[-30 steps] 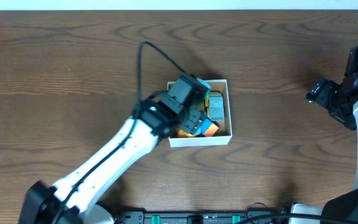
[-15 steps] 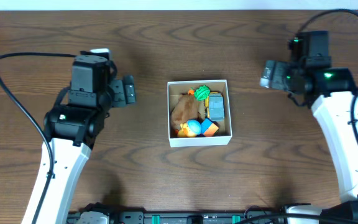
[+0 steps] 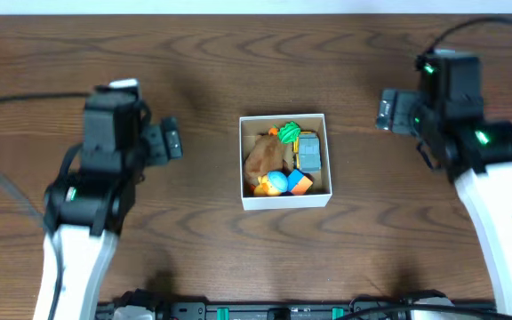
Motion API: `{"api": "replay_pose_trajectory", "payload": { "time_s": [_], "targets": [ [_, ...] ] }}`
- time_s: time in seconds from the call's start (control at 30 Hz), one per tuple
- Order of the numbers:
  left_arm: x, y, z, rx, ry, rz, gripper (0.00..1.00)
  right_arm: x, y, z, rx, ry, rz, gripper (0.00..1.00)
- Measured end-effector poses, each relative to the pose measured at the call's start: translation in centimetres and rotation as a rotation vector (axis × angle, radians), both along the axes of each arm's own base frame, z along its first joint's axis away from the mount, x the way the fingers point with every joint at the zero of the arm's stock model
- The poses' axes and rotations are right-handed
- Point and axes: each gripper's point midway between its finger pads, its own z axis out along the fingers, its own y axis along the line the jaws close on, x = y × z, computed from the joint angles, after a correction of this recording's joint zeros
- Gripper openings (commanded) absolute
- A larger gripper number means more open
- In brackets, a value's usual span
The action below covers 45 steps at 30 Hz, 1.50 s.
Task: Pack container
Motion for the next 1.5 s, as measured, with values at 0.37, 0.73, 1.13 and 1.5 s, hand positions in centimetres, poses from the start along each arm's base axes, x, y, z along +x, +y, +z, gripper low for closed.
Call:
{"api": "replay_pose_trajectory", "payload": {
  "time_s": [0.37, 0.73, 1.13, 1.5],
  "targets": [
    [-9.4, -0.2, -2.5, -0.076, -0.133, -0.057, 0.98, -10.8, -2.4, -2.2, 0.074, -0.169, -0.125, 0.99],
    [-12.2, -0.1, -4.6, -0.111, -0.138, -0.057, 0.98, -14.8, -3.3, -5.3, 0.098, -0.241, -0.155, 0.99],
    [-12.2, -0.2, -4.7, -0.111, -0.133, -0.056, 0.98, -14.8, -3.3, -5.5, 0.097, -0.236, -0.155, 0.99],
    [-12.2, -0.2, -4.7, -0.111, -0.133, -0.056, 0.98, -15.1, -3.2, -5.7, 0.098, -0.227, -0.151, 0.99]
  ]
}}
